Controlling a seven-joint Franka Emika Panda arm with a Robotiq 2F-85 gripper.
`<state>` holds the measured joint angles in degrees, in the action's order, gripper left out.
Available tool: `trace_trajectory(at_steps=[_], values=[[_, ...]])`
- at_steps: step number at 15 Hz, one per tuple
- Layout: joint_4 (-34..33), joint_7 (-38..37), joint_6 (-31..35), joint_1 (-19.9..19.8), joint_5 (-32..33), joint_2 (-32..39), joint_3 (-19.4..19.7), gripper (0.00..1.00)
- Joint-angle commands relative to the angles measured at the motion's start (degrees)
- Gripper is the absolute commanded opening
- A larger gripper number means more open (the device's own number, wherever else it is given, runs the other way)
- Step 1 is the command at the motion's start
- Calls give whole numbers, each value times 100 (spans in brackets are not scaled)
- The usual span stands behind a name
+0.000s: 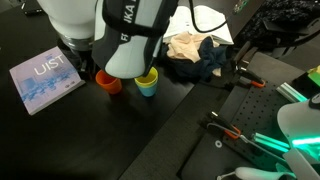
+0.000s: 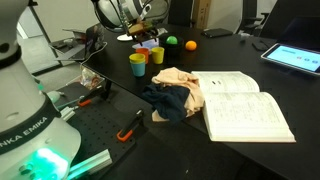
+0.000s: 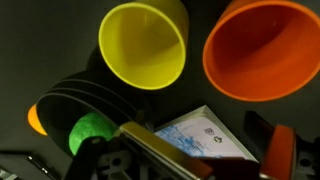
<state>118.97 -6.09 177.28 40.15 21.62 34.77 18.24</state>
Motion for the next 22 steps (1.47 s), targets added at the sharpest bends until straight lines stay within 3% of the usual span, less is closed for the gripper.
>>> trace_trajectory(at_steps=[1, 6, 10, 13, 22], values=[[-129, 477, -925, -754, -337, -182, -866, 100], [-617, 751, -2121, -1772, -522, -384, -1684, 100], [-999, 824, -2677, -2134, -483, -475, -1970, 100], [-1045, 810, -2848, -2222, -346, -458, -1986, 100], [-993, 568, -2706, -2238, 378, -282, -1549, 100]])
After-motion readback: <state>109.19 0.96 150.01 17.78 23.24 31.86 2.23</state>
